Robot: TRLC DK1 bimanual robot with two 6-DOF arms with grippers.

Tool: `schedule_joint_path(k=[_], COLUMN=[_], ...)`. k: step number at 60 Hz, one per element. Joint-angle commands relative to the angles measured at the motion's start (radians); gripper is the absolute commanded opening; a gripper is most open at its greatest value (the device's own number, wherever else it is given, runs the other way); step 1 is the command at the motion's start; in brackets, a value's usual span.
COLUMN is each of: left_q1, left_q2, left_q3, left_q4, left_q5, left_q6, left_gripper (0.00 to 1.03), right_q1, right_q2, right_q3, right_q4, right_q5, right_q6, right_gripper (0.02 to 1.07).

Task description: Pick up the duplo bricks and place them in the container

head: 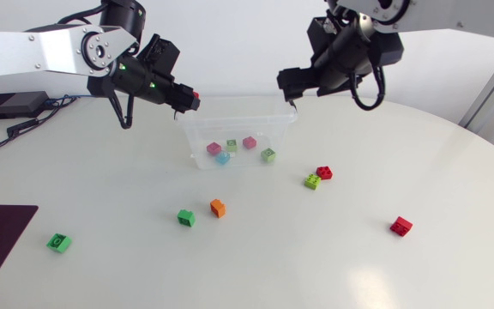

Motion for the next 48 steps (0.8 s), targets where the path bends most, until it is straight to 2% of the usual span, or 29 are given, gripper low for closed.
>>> schedule_joint_path(k=[1,11,18,21,22,26,29,44,48], left_q1=[-0.008,-0.027,-0.031,-0.031,-0.031,-0.031,-0.030,-0.031,-0.040], left_q2=[0.058,0.156,0.226,0.251,0.265,0.272,0.268,0.130,0.035], left_q3=[0.075,0.209,0.330,0.377,0.411,0.443,0.448,0.362,0.278], left_q4=[-0.017,-0.070,-0.145,-0.187,-0.221,-0.253,-0.264,-0.287,-0.288], left_q5=[-0.004,-0.014,-0.028,-0.028,-0.028,-0.028,-0.028,-0.030,-0.044], left_q6=[0.002,0.002,-0.001,-0.003,-0.003,-0.003,-0.003,0.005,0.008], left_gripper=[0.28,0.28,0.31,0.44,0.60,0.91,0.98,0.98,0.98], right_q1=[-0.034,-0.126,-0.163,-0.169,-0.173,-0.178,-0.184,-0.230,-0.239], right_q2=[-0.045,-0.105,-0.066,-0.045,-0.029,0.023,0.061,0.281,0.331], right_q3=[-0.086,-0.258,-0.284,-0.273,-0.264,-0.230,-0.205,-0.083,-0.052], right_q4=[-0.004,0.029,0.023,0.019,0.011,-0.017,-0.023,-0.031,-0.027], right_q5=[0.007,-0.005,-0.005,-0.004,-0.004,-0.004,-0.002,0.013,0.024], right_q6=[-0.020,-0.052,-0.081,-0.084,-0.084,-0.084,-0.084,-0.087,-0.092], right_gripper=[1.00,1.00,1.00,1.00,1.00,1.00,1.00,0.99,0.99])
